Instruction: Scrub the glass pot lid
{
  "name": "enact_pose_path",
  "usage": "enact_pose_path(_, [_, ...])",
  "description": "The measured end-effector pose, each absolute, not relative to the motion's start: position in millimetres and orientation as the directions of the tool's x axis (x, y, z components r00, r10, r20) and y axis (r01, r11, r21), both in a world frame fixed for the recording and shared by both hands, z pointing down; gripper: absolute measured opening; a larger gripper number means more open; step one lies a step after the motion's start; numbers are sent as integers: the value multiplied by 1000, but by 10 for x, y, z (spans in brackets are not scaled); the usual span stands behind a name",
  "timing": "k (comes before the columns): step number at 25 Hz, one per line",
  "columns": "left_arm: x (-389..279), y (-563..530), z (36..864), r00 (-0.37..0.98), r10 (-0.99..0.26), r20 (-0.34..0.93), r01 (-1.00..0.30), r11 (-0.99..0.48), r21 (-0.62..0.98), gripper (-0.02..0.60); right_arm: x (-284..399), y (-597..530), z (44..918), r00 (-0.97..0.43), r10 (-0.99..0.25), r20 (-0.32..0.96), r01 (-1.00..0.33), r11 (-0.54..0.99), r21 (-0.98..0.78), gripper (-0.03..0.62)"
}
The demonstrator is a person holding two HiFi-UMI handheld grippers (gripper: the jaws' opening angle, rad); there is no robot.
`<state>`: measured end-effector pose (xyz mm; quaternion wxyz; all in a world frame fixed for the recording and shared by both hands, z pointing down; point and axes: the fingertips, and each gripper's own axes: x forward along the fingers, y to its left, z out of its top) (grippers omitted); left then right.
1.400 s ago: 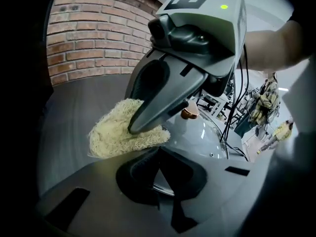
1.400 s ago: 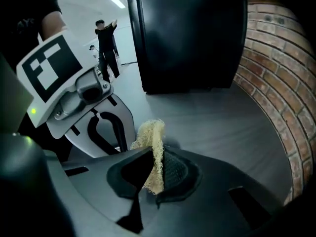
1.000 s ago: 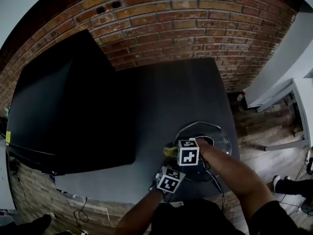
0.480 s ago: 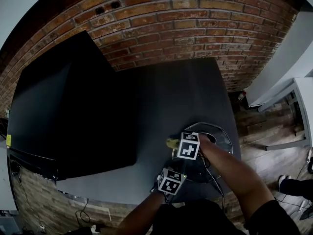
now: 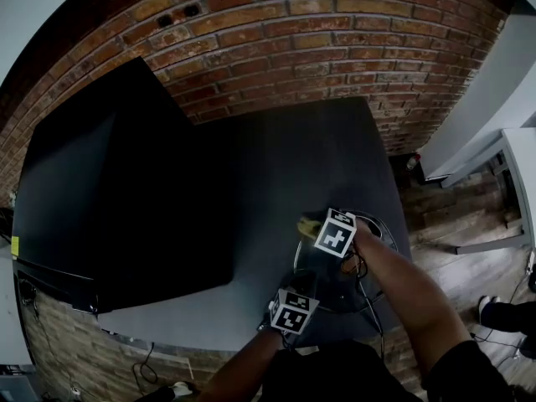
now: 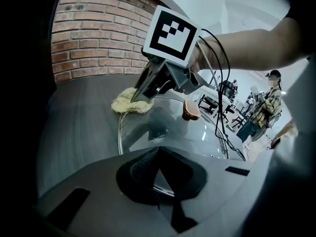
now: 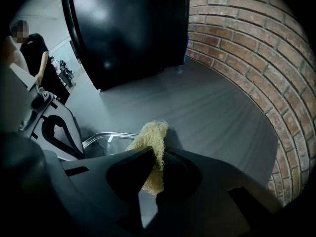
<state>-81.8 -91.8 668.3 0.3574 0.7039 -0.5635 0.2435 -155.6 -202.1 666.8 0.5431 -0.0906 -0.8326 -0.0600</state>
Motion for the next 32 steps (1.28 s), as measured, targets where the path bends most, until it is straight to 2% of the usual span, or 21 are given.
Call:
enact_pose_path(14, [-834, -921, 6697, 238, -616, 751, -970, -104, 222, 34, -1046, -2635, 6630, -414, -19, 910, -29, 1000, 8, 48])
enact_pose_path(32, [-858, -922, 6680, 232, -611, 757, -972, -107, 212, 34, -2, -3068, 6641, -390, -142, 910, -305, 952, 18, 48])
